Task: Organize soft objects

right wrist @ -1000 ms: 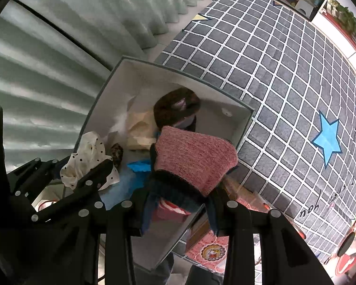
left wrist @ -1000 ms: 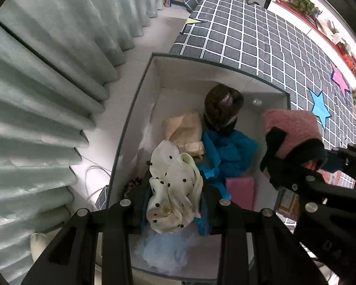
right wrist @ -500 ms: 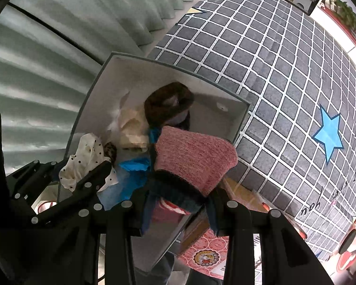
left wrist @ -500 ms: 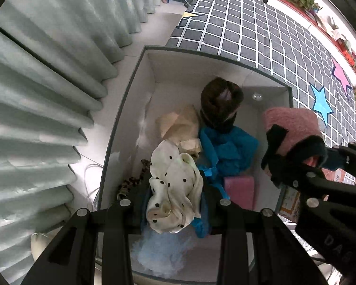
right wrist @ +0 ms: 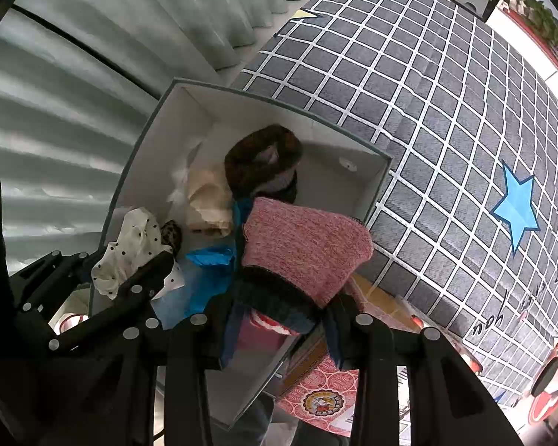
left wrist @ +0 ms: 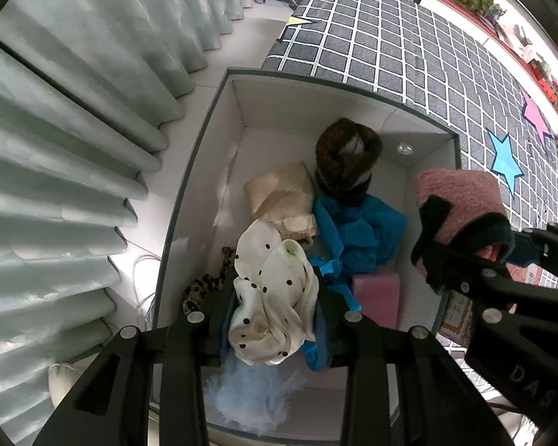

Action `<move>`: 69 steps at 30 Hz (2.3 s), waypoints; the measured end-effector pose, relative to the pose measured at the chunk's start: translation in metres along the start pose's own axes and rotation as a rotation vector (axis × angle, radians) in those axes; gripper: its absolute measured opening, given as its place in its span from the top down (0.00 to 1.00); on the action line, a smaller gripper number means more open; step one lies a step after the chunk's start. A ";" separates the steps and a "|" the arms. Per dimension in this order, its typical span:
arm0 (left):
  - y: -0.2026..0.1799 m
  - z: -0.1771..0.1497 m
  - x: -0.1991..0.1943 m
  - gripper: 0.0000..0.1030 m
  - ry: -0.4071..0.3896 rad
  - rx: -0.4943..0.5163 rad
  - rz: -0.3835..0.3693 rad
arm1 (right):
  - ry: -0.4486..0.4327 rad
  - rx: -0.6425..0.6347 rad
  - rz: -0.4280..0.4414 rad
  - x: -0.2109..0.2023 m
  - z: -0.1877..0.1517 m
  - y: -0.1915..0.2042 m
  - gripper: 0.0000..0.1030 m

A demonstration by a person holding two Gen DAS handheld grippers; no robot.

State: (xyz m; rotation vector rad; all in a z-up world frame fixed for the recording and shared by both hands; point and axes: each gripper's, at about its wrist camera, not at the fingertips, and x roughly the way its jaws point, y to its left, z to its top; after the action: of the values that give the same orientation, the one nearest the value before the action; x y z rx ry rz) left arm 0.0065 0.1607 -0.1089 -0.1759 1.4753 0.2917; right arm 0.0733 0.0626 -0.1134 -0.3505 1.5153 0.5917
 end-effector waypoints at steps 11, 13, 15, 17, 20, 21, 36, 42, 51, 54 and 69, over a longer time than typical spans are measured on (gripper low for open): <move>0.000 -0.001 0.002 0.63 0.008 0.006 0.001 | 0.009 0.006 0.003 0.003 0.000 0.002 0.62; 0.000 0.000 0.002 0.63 0.009 0.006 0.001 | 0.009 0.005 0.004 0.004 0.000 0.002 0.62; 0.000 -0.001 0.002 0.63 0.008 0.005 0.000 | 0.008 0.004 0.003 0.003 0.000 0.002 0.62; 0.000 0.000 0.002 0.63 0.008 0.004 -0.001 | 0.008 0.005 0.003 0.003 0.000 0.002 0.62; 0.000 -0.001 0.002 0.63 0.009 0.005 0.001 | 0.010 0.007 0.003 0.004 0.000 0.002 0.62; 0.000 -0.001 0.002 0.63 0.009 0.005 0.001 | 0.010 0.007 0.004 0.004 0.000 0.002 0.62; 0.000 -0.004 -0.006 0.18 -0.042 0.000 -0.055 | -0.008 0.014 0.035 0.001 0.001 0.002 0.46; -0.007 -0.011 -0.010 0.17 -0.042 0.037 0.000 | -0.049 -0.050 0.014 -0.010 -0.003 0.012 0.19; 0.014 -0.027 -0.023 0.17 -0.023 -0.064 -0.072 | -0.150 -0.001 0.029 -0.041 -0.016 0.008 0.00; 0.013 -0.035 -0.032 0.17 -0.051 -0.060 -0.046 | -0.159 0.022 0.030 -0.047 -0.019 0.006 0.00; 0.012 -0.063 -0.065 0.17 -0.104 -0.031 -0.019 | -0.145 -0.036 0.007 -0.059 -0.047 0.029 0.00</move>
State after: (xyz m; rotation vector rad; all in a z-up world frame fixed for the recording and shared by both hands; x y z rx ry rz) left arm -0.0620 0.1479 -0.0490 -0.1971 1.3661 0.3042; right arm 0.0209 0.0512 -0.0527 -0.3226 1.3686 0.6371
